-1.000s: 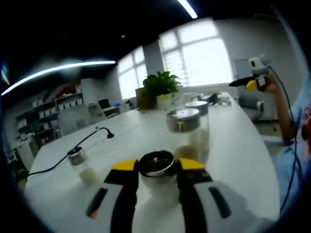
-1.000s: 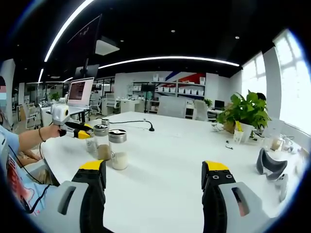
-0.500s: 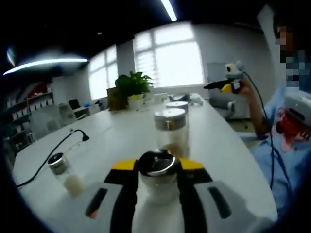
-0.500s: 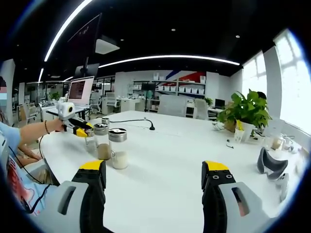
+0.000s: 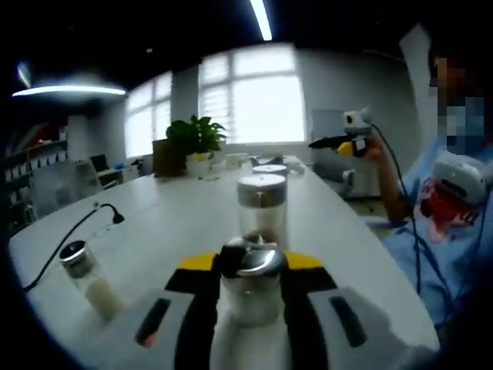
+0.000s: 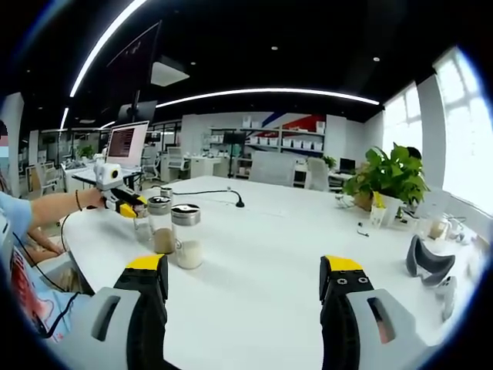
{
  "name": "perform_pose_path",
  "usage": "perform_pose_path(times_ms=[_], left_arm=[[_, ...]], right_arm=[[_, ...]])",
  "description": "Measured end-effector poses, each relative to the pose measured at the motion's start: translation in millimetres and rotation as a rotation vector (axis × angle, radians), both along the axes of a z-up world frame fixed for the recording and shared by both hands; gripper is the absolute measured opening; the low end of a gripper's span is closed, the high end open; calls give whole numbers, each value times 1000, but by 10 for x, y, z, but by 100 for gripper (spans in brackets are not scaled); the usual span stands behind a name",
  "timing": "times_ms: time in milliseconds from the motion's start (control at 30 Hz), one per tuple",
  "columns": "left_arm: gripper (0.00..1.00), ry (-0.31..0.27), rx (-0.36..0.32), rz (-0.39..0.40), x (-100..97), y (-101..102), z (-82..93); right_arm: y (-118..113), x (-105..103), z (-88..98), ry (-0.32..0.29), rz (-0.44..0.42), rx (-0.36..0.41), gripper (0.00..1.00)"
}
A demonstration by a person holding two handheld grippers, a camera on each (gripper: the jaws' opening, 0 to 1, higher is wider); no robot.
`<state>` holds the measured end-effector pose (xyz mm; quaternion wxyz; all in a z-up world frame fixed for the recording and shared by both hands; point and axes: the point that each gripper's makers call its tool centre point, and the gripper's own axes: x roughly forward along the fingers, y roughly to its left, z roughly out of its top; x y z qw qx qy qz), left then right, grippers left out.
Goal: Rotate the seasoning bottle until the label or dispensing opening points toward the visible target arrow and the bottle remains upright within the marked orientation range
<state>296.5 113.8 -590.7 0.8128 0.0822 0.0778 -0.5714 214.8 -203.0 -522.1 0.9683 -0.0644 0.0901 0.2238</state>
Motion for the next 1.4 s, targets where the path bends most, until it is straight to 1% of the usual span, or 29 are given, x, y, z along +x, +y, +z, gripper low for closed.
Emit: perform_pose_path(times_ms=[133, 267, 333, 433, 667, 700, 733, 800, 867, 900, 933, 967, 1000, 1067, 1100, 1133, 1167, 1200, 1233, 1267, 1300, 1333, 1367, 1400], left_arm=[[32, -1, -4, 6, 1, 0, 0], [32, 1, -28, 12, -4, -1, -1], [32, 21, -41, 11, 1, 2, -4], [32, 26, -50, 11, 9, 0, -3], [33, 20, -47, 9, 28, 6, -4], [36, 5, -37, 24, 50, 18, 2], [39, 4, -37, 35, 60, 27, 13], [38, 13, -70, 34, 36, 50, 78], [40, 8, -76, 41, -7, 84, 129], [39, -12, -70, 56, -23, 114, 169], [37, -39, -96, 63, -75, 131, 274], [36, -34, -132, 71, -120, 141, 362], [36, -24, -139, 81, -144, 155, 391], [36, -39, -121, 99, -212, 180, 447], [36, -45, -95, 119, -236, 195, 438], [36, -23, -62, 158, -244, 230, 394], [36, -46, -50, 153, -290, 219, 401], [36, -54, -59, 148, -352, 205, 420], [36, -16, -94, 224, -341, 254, 451], [36, -61, -129, 247, -368, 260, 540], [36, -60, -158, 273, -413, 270, 587], [35, -22, -179, 319, -429, 301, 597], [34, -36, -178, 340, -462, 316, 622], [33, -53, -172, 345, -519, 312, 649]], right_arm=[[5, -1, -7, 3, 2, -2, 83], [7, -12, 1, -1, 4, -5, 83], [4, -14, 1, -1, 2, -5, 83], [-1, -9, -5, 1, 1, -5, 83], [0, -8, -10, 2, 2, -9, 83], [3, -9, -9, 2, 2, -9, 83], [4, -10, -10, 2, 2, -10, 83], [8, -8, -16, 5, 2, -7, 83], [10, -4, -21, 8, 4, -7, 83], [12, -2, -23, 8, 5, -7, 83], [13, 1, -24, 8, 6, -7, 83], [12, 4, -25, 9, 5, -6, 83], [11, 8, -29, 10, 5, -6, 83], [11, 16, -39, 14, 2, -6, 83], [18, 23, -47, 16, 2, -6, 83], [26, 26, -54, 18, 3, -6, 83], [44, 29, -68, 24, 8, -8, 83], [60, 28, -77, 27, 13, -11, 83], [76, 26, -80, 27, 17, -13, 83], [89, 25, -81, 27, 20, -15, 83], [95, 25, -79, 27, 23, -17, 83], [103, 27, -79, 27, 25, -18, 83], [108, 29, -82, 28, 25, -18, 83], [112, 31, -89, 30, 26, -18, 83]])
